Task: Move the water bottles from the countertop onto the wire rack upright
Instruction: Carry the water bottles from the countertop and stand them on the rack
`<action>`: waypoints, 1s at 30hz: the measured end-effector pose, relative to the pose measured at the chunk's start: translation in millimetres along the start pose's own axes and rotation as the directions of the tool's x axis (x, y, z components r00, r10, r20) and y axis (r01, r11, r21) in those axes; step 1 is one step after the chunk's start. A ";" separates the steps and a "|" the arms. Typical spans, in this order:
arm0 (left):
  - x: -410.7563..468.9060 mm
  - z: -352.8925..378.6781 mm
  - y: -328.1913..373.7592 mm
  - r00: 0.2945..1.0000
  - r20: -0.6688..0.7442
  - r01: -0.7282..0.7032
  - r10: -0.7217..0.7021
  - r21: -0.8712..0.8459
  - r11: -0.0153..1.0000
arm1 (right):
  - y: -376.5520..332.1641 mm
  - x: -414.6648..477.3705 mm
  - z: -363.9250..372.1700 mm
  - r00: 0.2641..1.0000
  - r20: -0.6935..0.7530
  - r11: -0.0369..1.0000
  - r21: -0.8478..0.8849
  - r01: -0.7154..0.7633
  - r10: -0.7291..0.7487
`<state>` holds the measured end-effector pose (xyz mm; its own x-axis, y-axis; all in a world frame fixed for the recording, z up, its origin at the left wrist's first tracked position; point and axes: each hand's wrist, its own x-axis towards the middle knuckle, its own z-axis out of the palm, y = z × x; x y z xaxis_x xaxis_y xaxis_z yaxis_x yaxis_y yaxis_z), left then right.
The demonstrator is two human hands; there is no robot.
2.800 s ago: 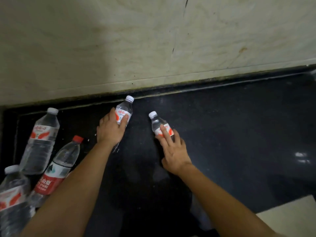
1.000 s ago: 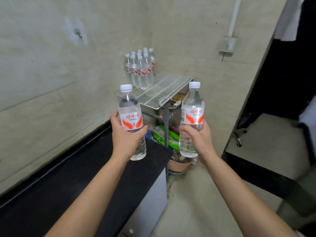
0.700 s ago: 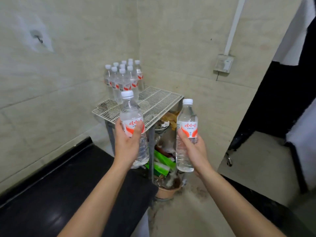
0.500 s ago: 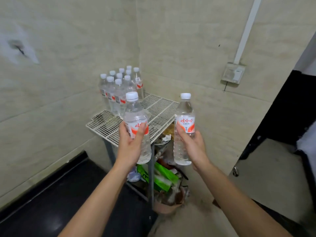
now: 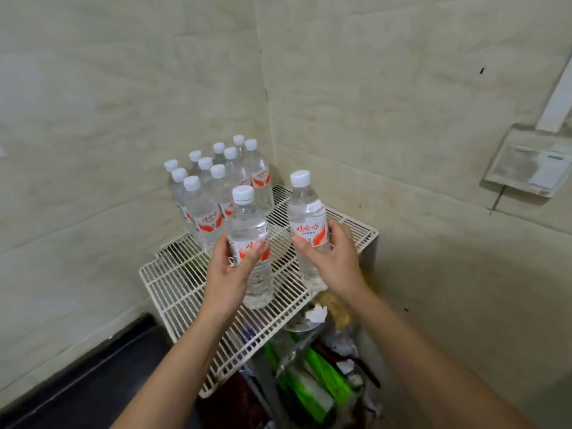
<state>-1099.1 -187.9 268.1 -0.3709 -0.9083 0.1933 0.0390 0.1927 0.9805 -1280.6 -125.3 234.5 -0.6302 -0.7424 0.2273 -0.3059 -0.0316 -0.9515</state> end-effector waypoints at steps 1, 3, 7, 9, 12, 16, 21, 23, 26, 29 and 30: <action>11.5 11.6 -3.6 0.999 -0.034 0.003 -0.003 0.011 1.000 | 6.2 19.8 -4.6 0.999 0.034 1.000 -0.015 0.016 -0.016; 35.0 34.5 -9.3 0.996 -0.092 0.012 -0.006 0.068 0.998 | 17.5 60.0 -14.5 0.994 0.097 0.997 -0.051 0.061 -0.056; 80.6 72.5 -24.6 0.983 -0.183 0.057 -0.025 0.172 0.983 | 42.0 131.9 -24.1 0.981 0.189 0.998 -0.041 0.056 -0.047; 96.6 87.2 -32.3 0.971 -0.239 0.069 -0.024 0.181 0.981 | 54.2 159.7 -22.1 0.971 0.236 0.999 -0.013 0.033 -0.029; 111.7 99.8 -38.0 0.950 -0.310 0.087 -0.020 0.205 0.975 | 69.6 183.7 -13.8 0.946 0.323 1.000 0.019 0.010 -0.016; 125.3 101.1 -45.8 0.952 -0.307 0.117 -0.007 0.340 0.933 | 80.9 195.6 -5.4 0.865 0.502 0.999 0.004 0.035 -0.032; 115.9 99.9 -61.0 0.962 -0.268 0.068 0.054 0.425 0.903 | 81.2 204.7 -18.4 0.792 0.610 0.993 -0.111 0.051 0.027; 114.6 92.4 -67.9 0.964 -0.262 0.091 0.046 0.489 0.868 | 84.8 201.1 -22.9 0.744 0.666 0.957 -0.243 0.157 0.047; 114.2 81.1 -78.2 0.971 -0.225 0.209 -0.081 0.637 0.742 | 89.1 195.3 -23.8 0.741 0.669 0.951 -0.267 0.156 0.066; 108.0 84.3 -85.9 0.951 -0.224 0.309 -0.213 0.660 0.685 | 90.1 193.3 -19.8 0.760 0.648 0.955 -0.256 0.147 0.056; 106.6 87.0 -88.0 0.950 -0.232 0.311 -0.209 0.652 0.692 | 89.6 193.4 -16.5 0.755 0.653 0.955 -0.254 0.153 0.053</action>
<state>-1222.8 -269.4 199.3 -0.1455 -0.9893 -0.0133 -0.6931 0.0923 0.7149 -1441.7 -260.7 196.6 -0.0261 -0.9996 -0.0140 -0.5700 0.0264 -0.8212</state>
